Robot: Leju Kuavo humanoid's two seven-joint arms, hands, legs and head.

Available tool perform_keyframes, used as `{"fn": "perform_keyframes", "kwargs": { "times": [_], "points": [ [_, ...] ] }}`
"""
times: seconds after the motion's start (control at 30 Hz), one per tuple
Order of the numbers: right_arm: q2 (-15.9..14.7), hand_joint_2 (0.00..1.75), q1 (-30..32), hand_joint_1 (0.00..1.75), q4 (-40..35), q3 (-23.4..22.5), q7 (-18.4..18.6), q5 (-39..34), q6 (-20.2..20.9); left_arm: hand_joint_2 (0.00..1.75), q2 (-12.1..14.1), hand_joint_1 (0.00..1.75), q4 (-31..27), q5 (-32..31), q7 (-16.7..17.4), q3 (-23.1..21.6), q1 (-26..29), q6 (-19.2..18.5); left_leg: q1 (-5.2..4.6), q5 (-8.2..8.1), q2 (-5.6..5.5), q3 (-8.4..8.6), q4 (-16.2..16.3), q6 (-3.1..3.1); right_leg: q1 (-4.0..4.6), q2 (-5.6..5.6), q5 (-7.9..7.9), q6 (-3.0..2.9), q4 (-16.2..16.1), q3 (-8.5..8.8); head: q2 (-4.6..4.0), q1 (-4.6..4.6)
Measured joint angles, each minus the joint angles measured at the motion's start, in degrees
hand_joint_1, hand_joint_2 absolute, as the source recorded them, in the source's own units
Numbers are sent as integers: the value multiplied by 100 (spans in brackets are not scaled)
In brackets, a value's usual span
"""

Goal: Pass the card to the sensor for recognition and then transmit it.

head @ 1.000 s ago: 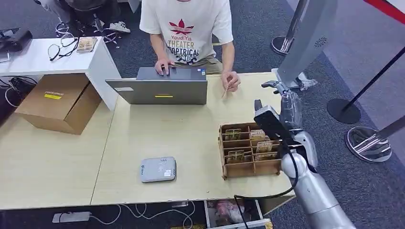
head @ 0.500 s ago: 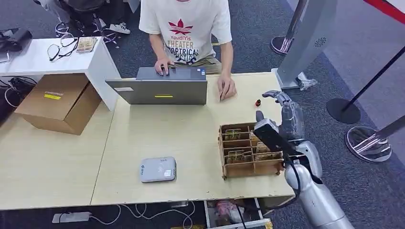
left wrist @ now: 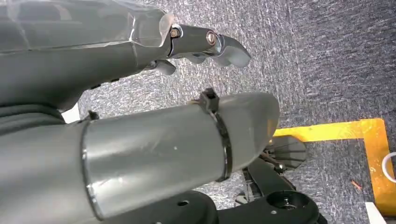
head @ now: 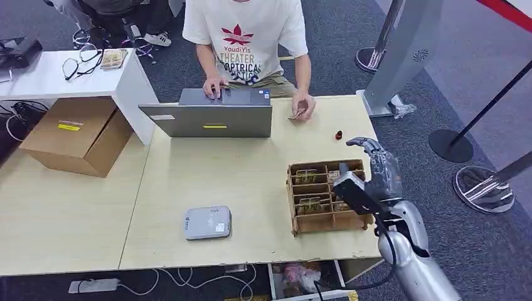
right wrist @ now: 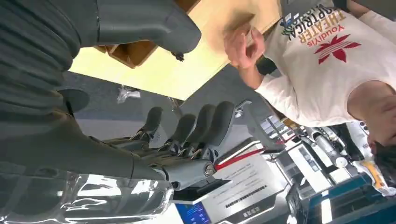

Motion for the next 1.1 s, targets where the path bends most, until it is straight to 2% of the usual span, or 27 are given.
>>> {"fn": "perform_keyframes", "kwargs": {
  "times": [0.07, 0.1, 0.17, 0.2, 0.23, 0.37, 0.4, 0.43, 0.5, 0.53, 0.63, 0.77, 0.83, 1.07, 1.1],
  "points": [
    [-15, 175, 13, 84, 0, 0, 7, 0, 0, 0, 0, 0, -2, 0, 0, 0, 0, 0, 0, 0, 0, 0, 0, 0, 0, 0, 0, 0, 0, 0, 0, 0],
    [-24, 175, 22, 96, 0, 0, 33, 22, 0, 0, 0, 0, -2, 0, 0, 0, 0, -2, 0, 0, 0, 0, 0, 0, 0, 0, 0, 0, 0, 0, 0, 0],
    [-44, 175, 64, 93, -2, -2, 70, 105, -4, 0, 0, 0, -2, -7, -2, 0, 0, -2, 0, 0, 0, 1, 0, 0, 0, -1, 0, 0, 0, 0, 0, 0],
    [-59, 175, 99, 82, -2, -4, 98, 144, -9, 0, 0, 0, -2, -9, -2, 0, 0, -2, 0, 0, -1, 1, 0, 0, 0, -1, 0, 0, 0, 0, 0, 0],
    [-77, 175, 137, 84, -2, -13, 109, 168, -13, 0, 0, 0, -2, -17, -6, 0, 0, -2, 0, 0, -1, 0, 0, 0, 0, -1, 0, 0, 0, 0, 0, 0],
    [-136, 175, 276, 112, -2, -33, 129, 197, -9, 0, 7, 0, -2, -42, -11, 0, -2, -11, 0, -1, 0, 0, 0, 0, 0, 0, 0, 0, 0, 0, 0, 0],
    [-140, 175, 299, 110, -2, -33, 131, 223, 6, 0, 13, 0, -2, -42, -13, 0, -2, -17, 0, -1, 0, 0, 0, 0, 0, 0, 0, 0, 0, 0, 0, 0],
    [-140, 175, 309, 115, -2, -33, 136, 245, 30, 0, 15, 0, -2, -44, -20, 0, -2, -18, 0, -1, 1, 0, 0, 0, 0, 0, 0, 0, 0, 0, 0, 0],
    [-140, 175, 317, 108, 0, -24, 142, 284, 103, 0, 17, 0, -2, -44, -35, 0, -3, -17, 0, -1, 1, 0, 0, 0, 0, 0, 0, 0, 0, 0, 0, 0],
    [-140, 175, 316, 112, 2, -17, 146, 299, 127, 0, 20, 0, -2, -44, -35, 0, -2, -17, 0, -1, 0, 0, 0, 0, 0, 0, 0, 0, 0, 0, 0, 0],
    [-138, 175, 313, 94, 24, 4, 153, 334, 199, 0, 24, 0, -2, -39, -37, 0, -1, -18, 0, 0, 0, 0, 0, 0, 0, -1, 0, 0, 0, 1, 0, 0],
    [-138, 175, 287, 101, 131, 57, 153, 350, 247, 0, 26, 0, -2, -26, -37, 2, -1, -15, 0, 0, -1, -1, -1, 0, 0, -1, 0, 0, 1, 1, 0, 0],
    [-138, 175, 274, 93, 179, 87, 153, 350, 300, 0, 26, 0, -2, -24, -37, 2, -1, -11, 0, 0, -1, -1, -1, 0, 0, -2, 0, 0, 0, 2, 0, 2],
    [-129, 175, 150, 93, 402, 240, 149, 339, 404, 0, 31, 0, -2, -24, -44, 4, 1, -7, 0, 0, -1, -2, -1, 0, 0, -3, 0, 0, 0, 2, 0, 0],
    [-129, 175, 142, 98, 422, 256, 146, 337, 404, 0, 33, 0, -2, -24, -44, 2, 2, -7, 0, 0, -1, -2, -1, 0, 0, -3, 0, 0, 0, 2, 0, -2]
  ]
}}
